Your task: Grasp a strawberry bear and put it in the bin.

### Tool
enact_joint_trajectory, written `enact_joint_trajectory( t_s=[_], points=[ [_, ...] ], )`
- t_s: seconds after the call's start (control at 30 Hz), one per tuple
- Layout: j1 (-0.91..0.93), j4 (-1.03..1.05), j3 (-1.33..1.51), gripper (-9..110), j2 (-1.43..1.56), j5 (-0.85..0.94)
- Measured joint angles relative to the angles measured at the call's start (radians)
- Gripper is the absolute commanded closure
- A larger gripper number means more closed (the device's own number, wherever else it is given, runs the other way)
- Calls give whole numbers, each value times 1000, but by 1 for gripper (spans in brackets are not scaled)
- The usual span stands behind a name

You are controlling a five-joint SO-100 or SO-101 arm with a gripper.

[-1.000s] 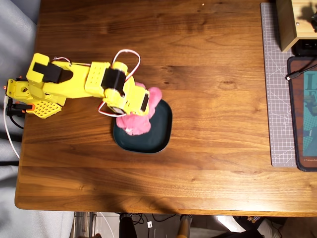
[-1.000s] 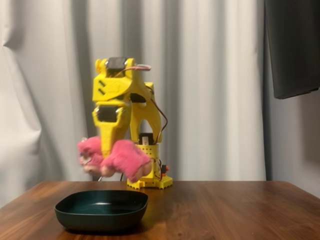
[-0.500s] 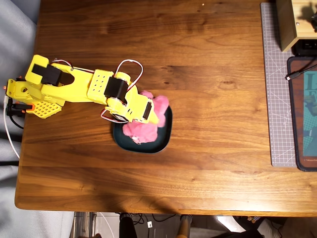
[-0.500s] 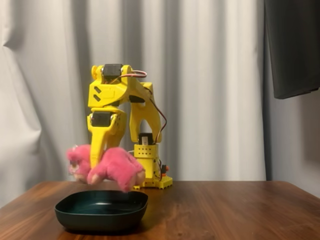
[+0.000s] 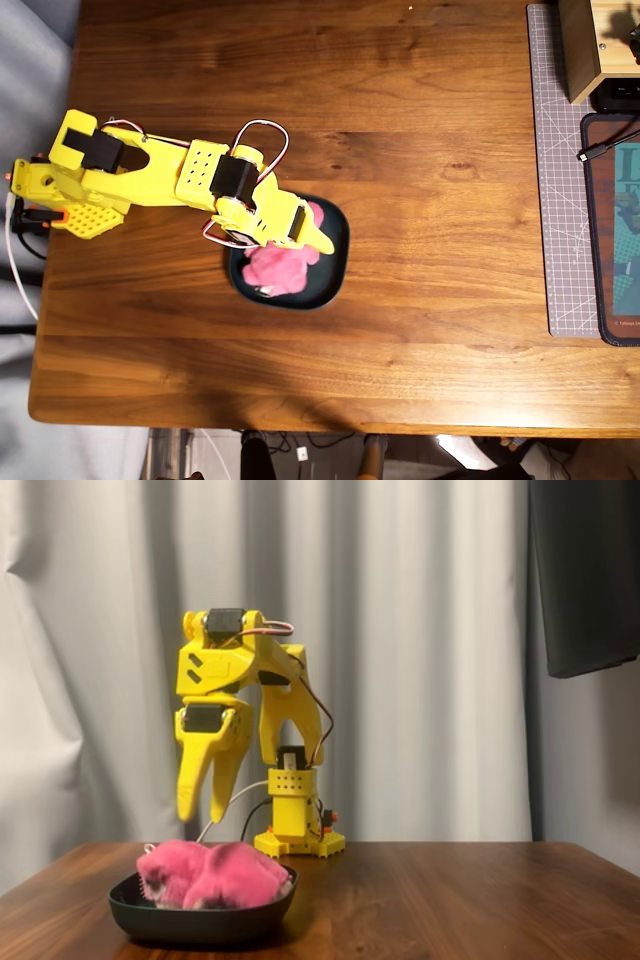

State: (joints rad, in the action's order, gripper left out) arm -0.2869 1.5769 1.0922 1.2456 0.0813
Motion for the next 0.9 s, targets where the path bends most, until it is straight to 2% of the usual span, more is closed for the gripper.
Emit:
enact_joint_trajectory(
  t_s=[0.17,0.33,0.5,0.73,0.9],
  points=[
    [28,-15,204,102,304,0],
    [124,-181,657,102,907,0],
    [141,-364,1068,102,1407,37],
    [212,-497,1486,102,1651,61],
    [298,-471,1786,102,1942,61]
  ],
)
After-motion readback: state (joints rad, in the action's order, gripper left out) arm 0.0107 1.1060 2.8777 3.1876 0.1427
